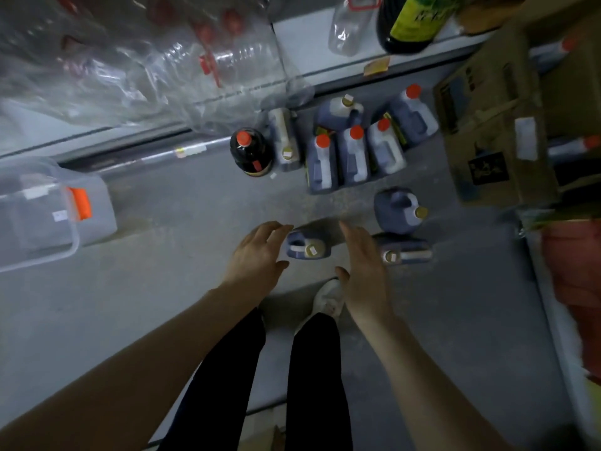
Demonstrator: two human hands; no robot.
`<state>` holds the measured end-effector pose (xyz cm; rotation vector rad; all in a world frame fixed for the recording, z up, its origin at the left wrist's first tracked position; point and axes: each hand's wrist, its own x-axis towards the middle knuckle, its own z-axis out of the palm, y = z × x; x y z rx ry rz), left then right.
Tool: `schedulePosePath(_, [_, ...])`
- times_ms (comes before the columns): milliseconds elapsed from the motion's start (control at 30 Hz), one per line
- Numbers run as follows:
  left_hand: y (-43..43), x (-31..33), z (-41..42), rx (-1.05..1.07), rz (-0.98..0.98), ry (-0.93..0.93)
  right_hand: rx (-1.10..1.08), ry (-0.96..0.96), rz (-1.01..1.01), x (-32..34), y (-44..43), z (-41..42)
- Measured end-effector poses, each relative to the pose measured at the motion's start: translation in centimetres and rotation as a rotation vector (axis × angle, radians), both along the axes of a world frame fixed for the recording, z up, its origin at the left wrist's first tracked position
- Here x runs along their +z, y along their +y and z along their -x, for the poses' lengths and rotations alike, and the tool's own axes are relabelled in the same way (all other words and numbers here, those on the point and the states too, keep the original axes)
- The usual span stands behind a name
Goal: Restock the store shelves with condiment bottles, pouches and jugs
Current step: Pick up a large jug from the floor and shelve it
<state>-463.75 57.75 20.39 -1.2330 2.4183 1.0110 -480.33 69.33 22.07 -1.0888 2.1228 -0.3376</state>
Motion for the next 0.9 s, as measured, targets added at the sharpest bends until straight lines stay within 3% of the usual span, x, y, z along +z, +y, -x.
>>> schedulePosePath(200, [1.1,-11.2,0.2,-0.026,-0.109,-0.082,0.053,-0.047,-0.203,-9.9,0.3,1.1])
schedulePosePath(433, [1.8,-22.5,1.2,-0.097,-0.178,-0.080,0.078,-0.088,-0.281,-20.5,0.5,2.0])
schedulePosePath(767, [2.0,-30.9,1.2,-0.166,-0.215,-0.091,0.101,-0.126,-0.247,-29.4,1.7,1.4])
schedulePosePath(900, [1.7,-32.2,1.5,-0.102,-0.204,0.002,0.140,-0.139,-0.226,-30.8,1.1,2.2])
